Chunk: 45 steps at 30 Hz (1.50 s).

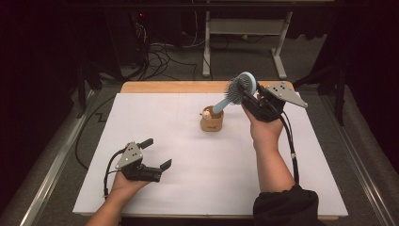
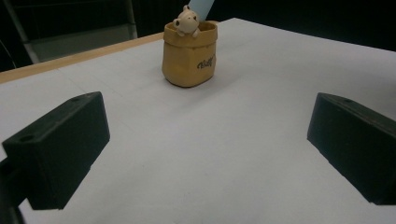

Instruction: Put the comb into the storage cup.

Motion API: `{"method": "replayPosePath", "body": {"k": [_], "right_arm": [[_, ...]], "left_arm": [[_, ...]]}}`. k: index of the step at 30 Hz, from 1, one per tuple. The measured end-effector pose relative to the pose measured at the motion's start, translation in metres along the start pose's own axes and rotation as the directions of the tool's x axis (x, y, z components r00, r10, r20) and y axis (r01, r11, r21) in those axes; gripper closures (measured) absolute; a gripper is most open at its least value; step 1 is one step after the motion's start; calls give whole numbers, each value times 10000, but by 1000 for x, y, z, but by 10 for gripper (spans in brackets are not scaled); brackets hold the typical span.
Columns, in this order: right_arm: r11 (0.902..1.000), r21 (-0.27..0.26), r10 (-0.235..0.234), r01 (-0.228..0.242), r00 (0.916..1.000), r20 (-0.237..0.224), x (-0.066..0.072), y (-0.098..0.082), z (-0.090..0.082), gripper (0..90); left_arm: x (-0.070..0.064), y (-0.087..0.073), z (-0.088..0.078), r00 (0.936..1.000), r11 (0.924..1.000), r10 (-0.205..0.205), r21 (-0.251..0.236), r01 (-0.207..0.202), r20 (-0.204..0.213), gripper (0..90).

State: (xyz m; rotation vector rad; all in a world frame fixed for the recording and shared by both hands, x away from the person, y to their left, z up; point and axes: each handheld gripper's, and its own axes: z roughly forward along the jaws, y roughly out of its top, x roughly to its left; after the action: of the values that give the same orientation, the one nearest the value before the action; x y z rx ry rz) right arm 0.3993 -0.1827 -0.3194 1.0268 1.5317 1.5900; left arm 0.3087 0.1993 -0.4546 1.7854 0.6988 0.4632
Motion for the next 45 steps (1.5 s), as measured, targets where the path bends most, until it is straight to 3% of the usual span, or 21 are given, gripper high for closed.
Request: {"method": "replayPosePath", "body": {"k": [45], "right_arm": [[9967,774,227,-234,9997,99,5,-37,33,589]], "left_arm": [[1,-1,0,10000,10000,-78,-30,78,10,0]]}}
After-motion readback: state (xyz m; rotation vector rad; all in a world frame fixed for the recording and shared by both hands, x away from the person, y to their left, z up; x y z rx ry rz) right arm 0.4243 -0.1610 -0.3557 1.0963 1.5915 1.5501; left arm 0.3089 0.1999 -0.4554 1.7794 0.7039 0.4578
